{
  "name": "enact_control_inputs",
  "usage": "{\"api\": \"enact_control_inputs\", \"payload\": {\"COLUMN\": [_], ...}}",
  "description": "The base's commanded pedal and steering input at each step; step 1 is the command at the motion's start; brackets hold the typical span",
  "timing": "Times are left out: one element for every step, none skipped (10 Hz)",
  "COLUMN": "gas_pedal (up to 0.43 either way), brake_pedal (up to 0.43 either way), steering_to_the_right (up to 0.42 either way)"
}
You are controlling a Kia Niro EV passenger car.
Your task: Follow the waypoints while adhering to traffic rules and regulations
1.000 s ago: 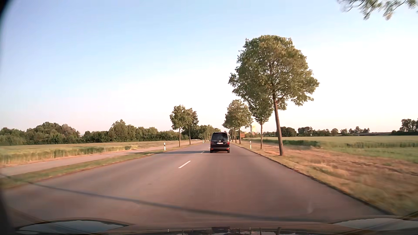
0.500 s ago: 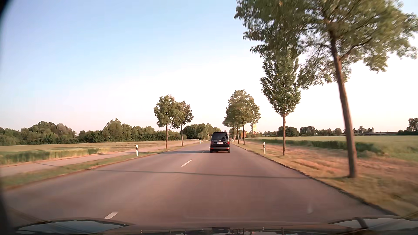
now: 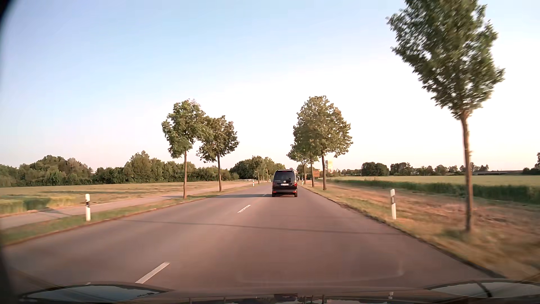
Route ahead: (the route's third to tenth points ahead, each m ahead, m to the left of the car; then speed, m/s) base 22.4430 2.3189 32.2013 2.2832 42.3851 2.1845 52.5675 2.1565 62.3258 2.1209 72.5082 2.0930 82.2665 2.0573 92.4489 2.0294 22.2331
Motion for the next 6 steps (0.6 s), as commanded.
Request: {"api": "enact_control_inputs", "payload": {"gas_pedal": [0.118,0.118,0.118,0.118,0.118,0.118], "brake_pedal": [0.012,0.018,0.018,0.012,0.018,0.018], "steering_to_the_right": [0.003,0.003,0.002,0.001,0.001,0.000]}}
